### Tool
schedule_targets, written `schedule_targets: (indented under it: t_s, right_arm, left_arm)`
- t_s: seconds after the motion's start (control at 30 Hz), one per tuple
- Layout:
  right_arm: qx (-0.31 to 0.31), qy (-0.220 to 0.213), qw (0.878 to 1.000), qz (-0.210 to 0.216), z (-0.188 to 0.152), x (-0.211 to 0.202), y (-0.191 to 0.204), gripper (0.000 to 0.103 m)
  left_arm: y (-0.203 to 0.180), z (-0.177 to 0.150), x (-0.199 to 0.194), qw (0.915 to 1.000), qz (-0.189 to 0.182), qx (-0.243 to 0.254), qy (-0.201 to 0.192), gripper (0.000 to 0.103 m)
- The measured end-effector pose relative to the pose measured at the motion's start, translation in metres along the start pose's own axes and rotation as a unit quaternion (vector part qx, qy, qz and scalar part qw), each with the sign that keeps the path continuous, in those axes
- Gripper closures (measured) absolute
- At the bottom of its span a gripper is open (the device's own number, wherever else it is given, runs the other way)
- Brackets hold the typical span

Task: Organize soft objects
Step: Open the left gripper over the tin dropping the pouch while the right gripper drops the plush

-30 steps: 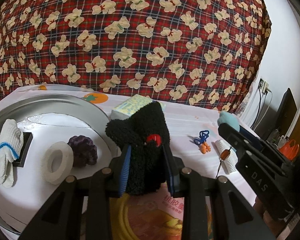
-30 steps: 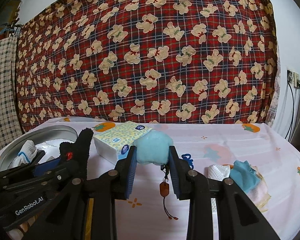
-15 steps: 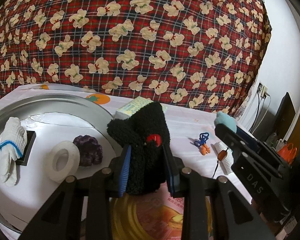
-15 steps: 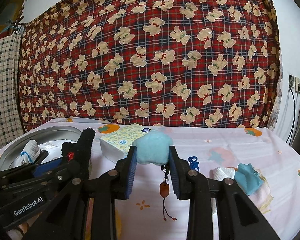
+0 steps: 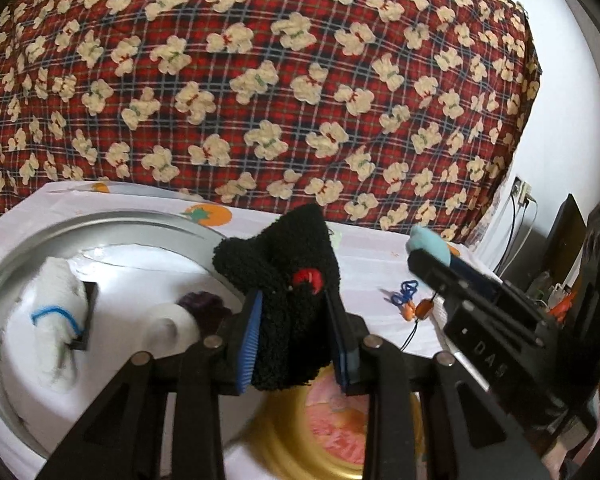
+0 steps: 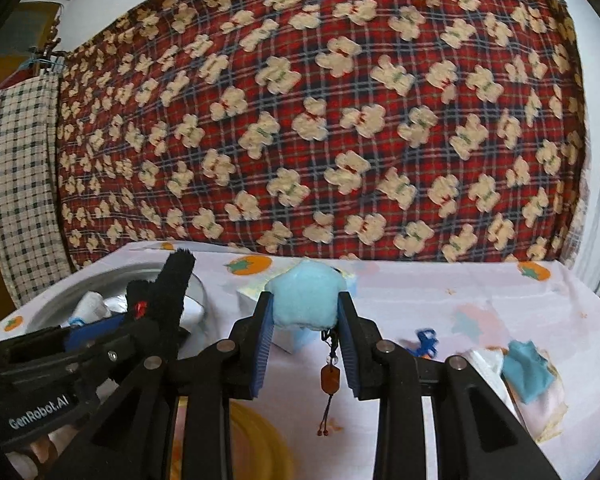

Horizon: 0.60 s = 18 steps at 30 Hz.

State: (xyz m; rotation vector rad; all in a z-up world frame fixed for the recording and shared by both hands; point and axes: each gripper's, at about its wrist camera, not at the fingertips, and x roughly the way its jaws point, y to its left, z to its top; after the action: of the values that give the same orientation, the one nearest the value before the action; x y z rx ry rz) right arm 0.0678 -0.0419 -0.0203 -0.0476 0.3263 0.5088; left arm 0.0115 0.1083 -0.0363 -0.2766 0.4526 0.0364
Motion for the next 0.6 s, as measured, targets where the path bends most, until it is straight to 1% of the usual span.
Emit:
schedule_targets:
  t_s: [0.23,0.37,0.6]
  right_arm:
    - [-0.009,-0.004,0.999,0.036,0.024,0.004,0.026,0.07]
    - [-0.012,0.009,0.998,0.064,0.033,0.013,0.043,0.07]
    - [-0.024,0.034,0.994,0.099,0.042,0.03,0.074,0.069]
  left_arm:
    - [0.038,0.016,-0.014,0.9991,0.037,-0.016,-0.008,0.073]
    - [0.06,0.022,-0.016,0.9978,0.062,-0.025,-0.005,0.073]
    - [0.085,0.024,-0.014,0.9954,0.091,-0.03,0.005,0.073]
